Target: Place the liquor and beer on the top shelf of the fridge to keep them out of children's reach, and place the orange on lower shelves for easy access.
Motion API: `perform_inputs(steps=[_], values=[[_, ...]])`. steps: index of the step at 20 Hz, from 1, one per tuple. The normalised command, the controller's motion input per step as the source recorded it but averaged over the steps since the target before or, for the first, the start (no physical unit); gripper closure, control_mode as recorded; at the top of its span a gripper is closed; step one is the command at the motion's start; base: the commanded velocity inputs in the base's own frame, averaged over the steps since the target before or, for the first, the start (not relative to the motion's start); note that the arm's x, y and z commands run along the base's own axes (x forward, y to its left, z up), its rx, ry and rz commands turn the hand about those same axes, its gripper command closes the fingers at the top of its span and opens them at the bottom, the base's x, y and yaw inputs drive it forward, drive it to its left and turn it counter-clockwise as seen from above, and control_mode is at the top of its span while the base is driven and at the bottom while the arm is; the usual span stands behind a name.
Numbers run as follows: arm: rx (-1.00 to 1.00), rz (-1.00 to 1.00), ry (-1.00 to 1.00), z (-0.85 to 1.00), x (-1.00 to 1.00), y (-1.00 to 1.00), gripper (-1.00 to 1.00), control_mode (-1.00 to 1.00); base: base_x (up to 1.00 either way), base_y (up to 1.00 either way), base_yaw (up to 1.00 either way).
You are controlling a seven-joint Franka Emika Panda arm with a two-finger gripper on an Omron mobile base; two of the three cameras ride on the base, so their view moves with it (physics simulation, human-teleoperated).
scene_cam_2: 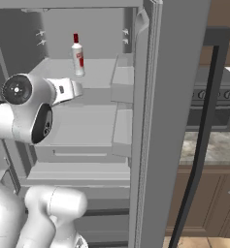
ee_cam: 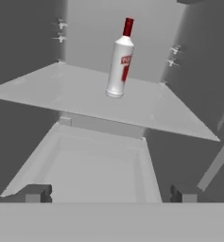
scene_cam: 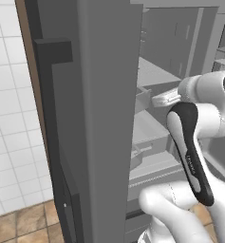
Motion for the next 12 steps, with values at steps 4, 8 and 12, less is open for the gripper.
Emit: perform_inputs(steps=[4, 8, 12], values=[[0.00, -0.07, 0.02, -0.03, -0.64, -0.14, -1.00, -1.00, 0.00, 0.00, 0.00], [0.00, -0.07, 0.02, 0.00, -0.49, -0.05, -1.00, -1.00, 0.00, 0.00, 0.00], [0.00, -0.11, 0.01, 0.00, -0.37, 0.00, -1.00, -1.00, 0.00, 0.00, 0.00]])
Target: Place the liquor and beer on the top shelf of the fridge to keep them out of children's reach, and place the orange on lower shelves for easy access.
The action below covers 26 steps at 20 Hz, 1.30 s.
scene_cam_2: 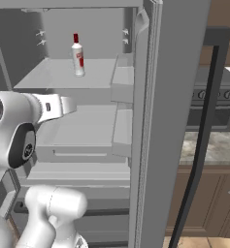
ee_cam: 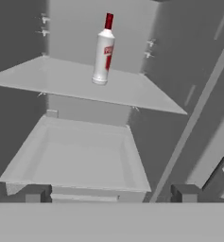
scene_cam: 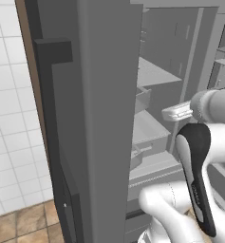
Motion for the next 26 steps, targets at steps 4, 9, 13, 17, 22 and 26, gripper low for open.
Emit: perform_inputs(steps=[4, 9, 13, 17, 22, 26], values=[[0.00, -0.14, 0.09, 0.00, -0.36, 0.00, -1.00, -1.00, 0.00, 0.00, 0.00], [0.00, -0.04, 0.03, 0.00, -0.19, -0.05, -1.00, 1.00, -0.37, -0.19, -0.04], [0.00, 0.00, 0.00, 0.00, 0.00, 0.00, -1.00, 1.00, -0.73, -0.55, -0.04], [0.00, 0.00, 0.00, 0.00, 0.00, 0.00, -1.00, 1.00, -0.92, -0.71, 0.00], [0.00, 0.00, 0.00, 0.00, 0.00, 0.00, -1.00, 1.00, -0.83, -0.81, 0.00], [0.00, 0.00, 0.00, 0.00, 0.00, 0.00, -1.00, 1.00, -0.19, -1.00, -0.01]])
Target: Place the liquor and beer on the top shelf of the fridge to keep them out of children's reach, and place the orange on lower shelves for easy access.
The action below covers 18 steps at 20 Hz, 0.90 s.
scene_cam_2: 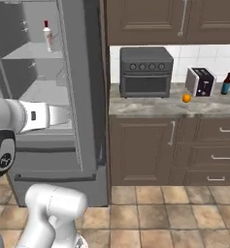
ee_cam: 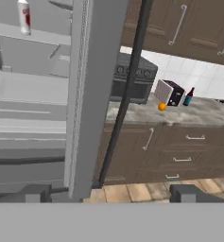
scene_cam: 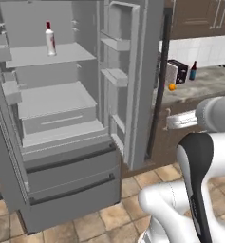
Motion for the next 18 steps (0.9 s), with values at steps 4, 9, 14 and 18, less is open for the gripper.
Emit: perform_inputs(steps=[4, 9, 14, 18], values=[[0.00, 0.00, 0.00, 0.00, 0.00, 0.00, -1.00, 1.00, 0.03, -1.00, -0.05], [0.00, 0.00, 0.00, 0.00, 0.00, 0.00, -1.00, 1.00, 0.36, -1.00, -0.02], [0.00, 0.00, 0.00, 0.00, 0.00, 0.00, -1.00, 1.00, 0.68, -1.00, 0.00], [0.00, 0.00, 0.00, 0.00, 0.00, 0.00, -1.00, 1.00, 0.91, -0.97, 0.00]])
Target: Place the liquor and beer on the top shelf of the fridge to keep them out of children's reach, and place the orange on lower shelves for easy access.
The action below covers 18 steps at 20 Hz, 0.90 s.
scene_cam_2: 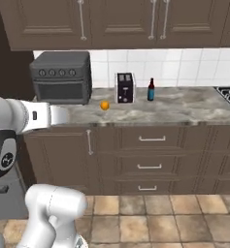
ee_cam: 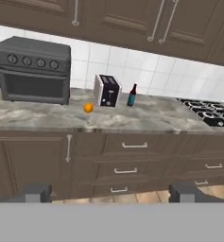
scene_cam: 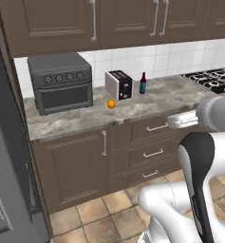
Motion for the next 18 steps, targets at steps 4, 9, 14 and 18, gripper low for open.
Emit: perform_inputs(steps=[4, 9, 14, 18], values=[[0.00, 0.00, 0.00, 0.00, 0.00, 0.00, -1.00, 1.00, 1.00, -0.83, 0.00], [0.00, 0.00, 0.00, 0.00, 0.00, 0.00, -1.00, 1.00, 1.00, -0.62, 0.05], [0.00, 0.00, 0.00, 0.00, 0.00, 0.00, -1.00, 1.00, 0.84, -0.27, 0.13], [0.00, 0.00, 0.00, 0.00, 0.00, 0.00, -1.00, 1.00, 0.60, -0.05, 0.17]])
